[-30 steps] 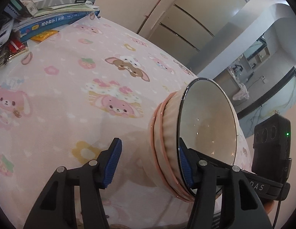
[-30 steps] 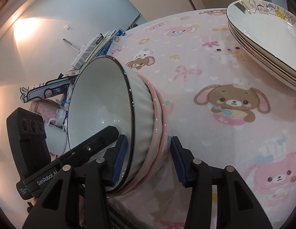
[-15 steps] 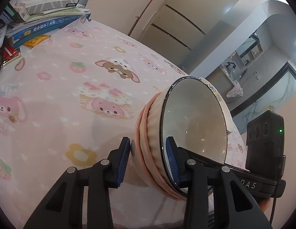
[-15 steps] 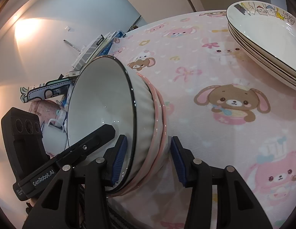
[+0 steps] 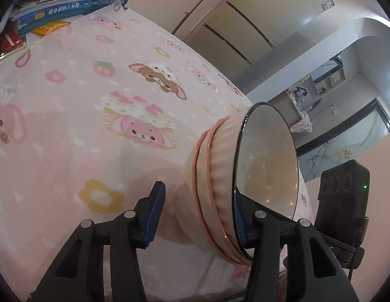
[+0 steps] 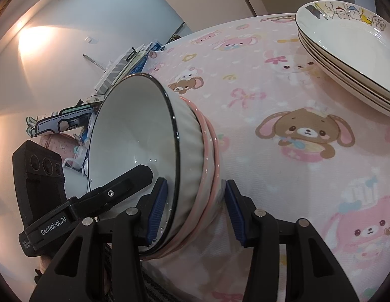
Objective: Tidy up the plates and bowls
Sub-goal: 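Lift the pink bowl stack off the table with both grippers, tilting it, then carry the pink bowl stack with both grippers over the plate stack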
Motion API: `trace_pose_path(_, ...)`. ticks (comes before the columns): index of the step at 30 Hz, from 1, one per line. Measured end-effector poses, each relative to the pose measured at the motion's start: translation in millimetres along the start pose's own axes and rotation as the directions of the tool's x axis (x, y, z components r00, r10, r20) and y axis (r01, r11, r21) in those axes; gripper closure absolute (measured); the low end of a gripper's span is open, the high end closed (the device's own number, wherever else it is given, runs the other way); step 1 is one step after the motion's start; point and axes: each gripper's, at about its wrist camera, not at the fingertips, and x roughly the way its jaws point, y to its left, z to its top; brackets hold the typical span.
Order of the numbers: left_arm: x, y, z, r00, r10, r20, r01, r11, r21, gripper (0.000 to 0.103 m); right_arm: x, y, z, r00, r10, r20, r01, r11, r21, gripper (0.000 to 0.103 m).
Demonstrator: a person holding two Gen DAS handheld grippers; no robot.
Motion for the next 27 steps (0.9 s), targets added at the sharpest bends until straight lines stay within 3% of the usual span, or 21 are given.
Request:
trace_pose_path(7,6.1,7.8,0.8,0.998,-0.054,-0.019,0.053,0.996,-0.074,0.058,-0.2,-1.1,-1.1,1.0,0.005,0.003,-0.005,1.0,0.0,0.057)
trace_pose_path(14,7.4,0.0,-1.2,1.0,-0.008,-0.002,0.008,0.999,-0.043,0.061,0.4,-1.4,-1.8,1.0,0.006,0.004,-0.006,1.0,0.008,0.057)
trace_pose_path(18,6.0,-5.0,-3.2,1.0,0.015,0.008,-0.015,1.0,-0.007,0.06,-2.3,6.7,-3.7,0.999,-0.033,0.024,0.034,0.999,-0.043,0.057)
trace_pose_path(24,-2.1,-23.1,-9.6,0.994,0.076,0.073,-0.083,0.992,0.098,0.06,-4.4,-1.8,-1.9,1.0,0.025,0.016,-0.025,1.0,0.004,0.057)
trace_pose_path(27,-12.3,-29.0,-12.3,0.991,0.056,0.119,-0.071,0.989,0.129,0.06,-10.5,1.0,-1.1,0.998,0.047,0.033,-0.047,0.999,-0.009,0.057)
